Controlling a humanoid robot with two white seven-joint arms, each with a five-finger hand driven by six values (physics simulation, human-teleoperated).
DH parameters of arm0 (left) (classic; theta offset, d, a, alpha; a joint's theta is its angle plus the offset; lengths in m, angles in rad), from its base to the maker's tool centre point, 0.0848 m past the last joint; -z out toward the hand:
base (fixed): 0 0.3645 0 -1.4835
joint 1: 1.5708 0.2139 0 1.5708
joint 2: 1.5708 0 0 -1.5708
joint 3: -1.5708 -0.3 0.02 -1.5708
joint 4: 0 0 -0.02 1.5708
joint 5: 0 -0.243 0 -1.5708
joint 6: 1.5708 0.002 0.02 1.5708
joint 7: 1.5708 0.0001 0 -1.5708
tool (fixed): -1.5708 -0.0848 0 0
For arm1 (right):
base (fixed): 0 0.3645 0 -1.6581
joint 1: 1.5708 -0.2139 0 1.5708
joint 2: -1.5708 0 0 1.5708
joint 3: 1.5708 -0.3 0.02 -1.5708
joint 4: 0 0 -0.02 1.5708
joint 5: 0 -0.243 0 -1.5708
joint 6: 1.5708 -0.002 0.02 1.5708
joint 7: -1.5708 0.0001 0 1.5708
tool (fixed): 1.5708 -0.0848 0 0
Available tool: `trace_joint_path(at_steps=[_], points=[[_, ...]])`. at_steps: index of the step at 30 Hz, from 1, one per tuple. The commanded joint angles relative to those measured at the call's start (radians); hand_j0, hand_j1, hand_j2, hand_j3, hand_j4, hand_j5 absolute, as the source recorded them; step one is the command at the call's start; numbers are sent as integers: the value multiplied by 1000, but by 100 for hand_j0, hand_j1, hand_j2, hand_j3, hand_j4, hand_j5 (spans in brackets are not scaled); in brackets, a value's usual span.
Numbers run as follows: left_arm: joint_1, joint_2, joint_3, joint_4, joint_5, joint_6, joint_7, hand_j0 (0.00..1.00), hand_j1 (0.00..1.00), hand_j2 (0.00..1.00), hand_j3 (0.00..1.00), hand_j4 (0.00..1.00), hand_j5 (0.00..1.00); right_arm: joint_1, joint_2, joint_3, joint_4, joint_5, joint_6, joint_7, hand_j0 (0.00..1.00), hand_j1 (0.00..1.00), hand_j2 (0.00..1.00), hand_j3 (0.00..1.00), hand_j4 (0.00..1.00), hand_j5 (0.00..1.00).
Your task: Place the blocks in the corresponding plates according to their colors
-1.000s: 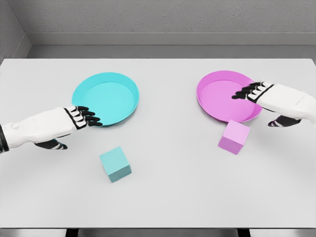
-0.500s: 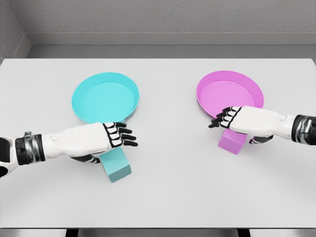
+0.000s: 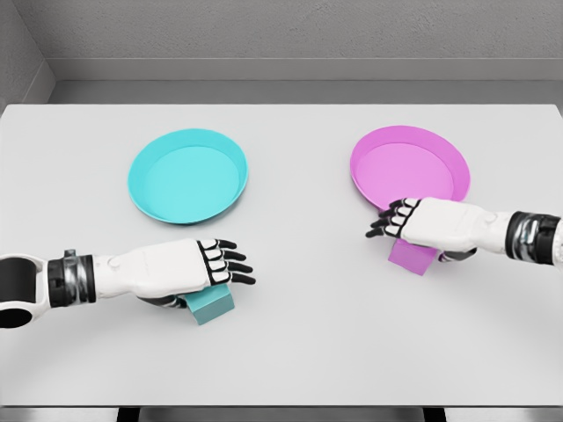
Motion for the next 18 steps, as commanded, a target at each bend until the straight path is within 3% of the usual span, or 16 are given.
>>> trace_joint_path(at_steps=[1, 4, 7, 9, 13, 18], points=[[-2, 2, -2, 0, -8, 1, 0, 100, 100, 100, 100, 100, 100, 0, 6, 12, 6, 5, 3, -2, 100, 100, 100, 100, 100, 100], [-6, 2, -3, -2, -9, 1, -24, 95, 95, 95, 95, 95, 95, 0, 9, 15, 12, 13, 4, -2, 100, 100, 100, 100, 100, 100], [-15, 2, -14, -2, -9, 1, -29, 83, 83, 83, 83, 83, 83, -2, 9, 15, 17, 22, 3, -3, 72, 72, 72, 72, 72, 72], [-20, 2, -16, -2, -9, 1, -29, 76, 76, 76, 76, 76, 76, -2, 9, 18, 17, 27, 4, -2, 66, 66, 66, 66, 66, 66], [-20, 2, -16, -2, -14, 1, -33, 66, 66, 66, 66, 66, 66, -2, 9, 19, 17, 37, 3, -2, 57, 57, 57, 57, 57, 57], [-20, 6, -16, -2, -14, 1, -46, 59, 59, 59, 59, 59, 59, -2, 15, 19, 5, 42, -8, -2, 57, 57, 57, 57, 57, 57]])
